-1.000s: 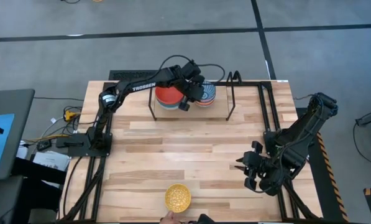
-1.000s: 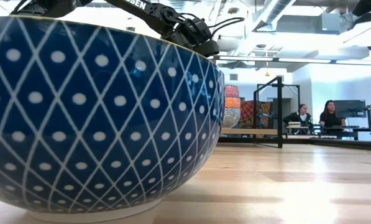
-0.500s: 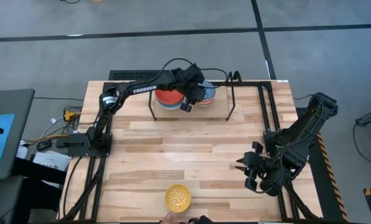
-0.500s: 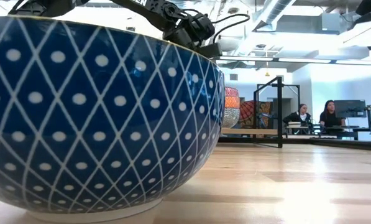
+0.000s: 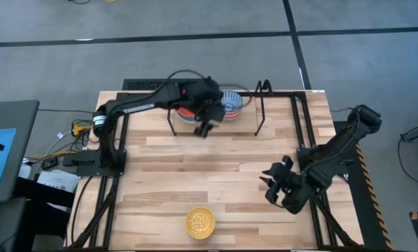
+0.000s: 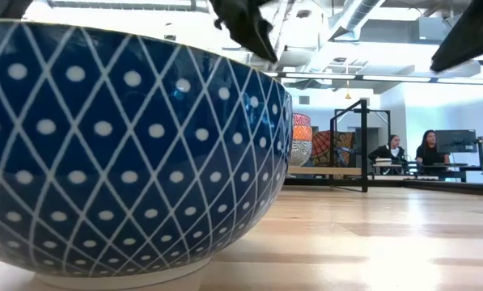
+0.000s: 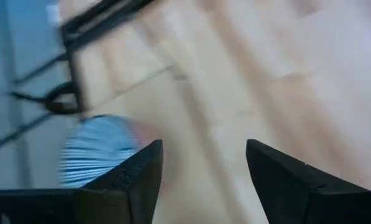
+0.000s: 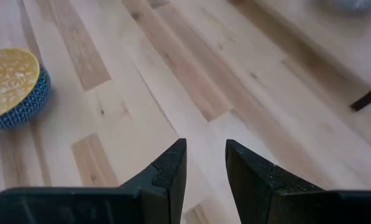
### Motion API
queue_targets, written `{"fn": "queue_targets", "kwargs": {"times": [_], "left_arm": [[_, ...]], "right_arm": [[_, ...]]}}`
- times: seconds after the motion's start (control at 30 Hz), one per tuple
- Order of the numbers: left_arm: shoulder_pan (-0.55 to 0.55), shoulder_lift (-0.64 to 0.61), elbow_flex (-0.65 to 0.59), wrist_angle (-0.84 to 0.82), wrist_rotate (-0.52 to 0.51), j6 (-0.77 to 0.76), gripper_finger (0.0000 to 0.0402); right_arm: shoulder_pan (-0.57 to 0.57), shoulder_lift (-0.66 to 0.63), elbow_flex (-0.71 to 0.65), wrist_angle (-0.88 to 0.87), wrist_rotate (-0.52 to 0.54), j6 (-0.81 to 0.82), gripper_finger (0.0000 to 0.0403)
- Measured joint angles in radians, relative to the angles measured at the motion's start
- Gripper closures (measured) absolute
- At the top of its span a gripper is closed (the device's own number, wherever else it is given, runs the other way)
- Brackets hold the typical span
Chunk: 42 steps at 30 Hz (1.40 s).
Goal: Place and stack bowls onto a shelf
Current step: Stack the yellow pattern bowl on top of the blue pattern bowl on the shelf
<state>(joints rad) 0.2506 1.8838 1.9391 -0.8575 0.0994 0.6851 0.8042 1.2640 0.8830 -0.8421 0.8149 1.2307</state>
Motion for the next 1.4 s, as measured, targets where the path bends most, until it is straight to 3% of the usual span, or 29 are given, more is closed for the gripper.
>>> {"fn": "queue_targets", "kwargs": {"times": [0.17,0.27,0.43,0.63,0.87,1.0,1.17,1.4], "left_arm": [[-0.147,-0.040,0.000,-0.206,0.122,-0.182,0.0195],[-0.274,-0.033,-0.007,-0.281,0.133,-0.249,0.0201],[-0.507,-0.021,-0.060,-0.285,0.020,-0.350,0.0210],[-0.712,-0.023,-0.150,-0.108,-0.152,-0.515,0.0214],[-0.828,-0.022,-0.230,-0.045,-0.237,-0.603,0.0215],[-0.848,-0.012,-0.230,-0.012,-0.241,-0.621,0.0215],[-0.856,0.016,-0.230,0.009,-0.218,-0.645,0.0215],[-0.887,0.035,-0.230,0.002,-0.252,-0.699,0.0215]], "right_arm": [[-0.092,0.006,-0.080,0.269,-0.102,-0.159,0.0266],[-0.144,0.042,-0.101,0.490,-0.178,-0.314,0.0267],[-0.181,0.157,-0.099,0.781,-0.280,-0.556,0.0277],[-0.218,0.351,-0.030,0.988,-0.433,-0.775,0.0283],[-0.251,0.522,0.141,0.974,-0.656,-1.081,0.0283],[-0.264,0.604,0.271,0.879,-0.817,-1.397,0.0283],[-0.264,0.709,0.461,0.601,-0.841,-1.687,0.0283],[-0.277,0.834,0.647,0.364,-0.826,-1.816,0.0284]]}}
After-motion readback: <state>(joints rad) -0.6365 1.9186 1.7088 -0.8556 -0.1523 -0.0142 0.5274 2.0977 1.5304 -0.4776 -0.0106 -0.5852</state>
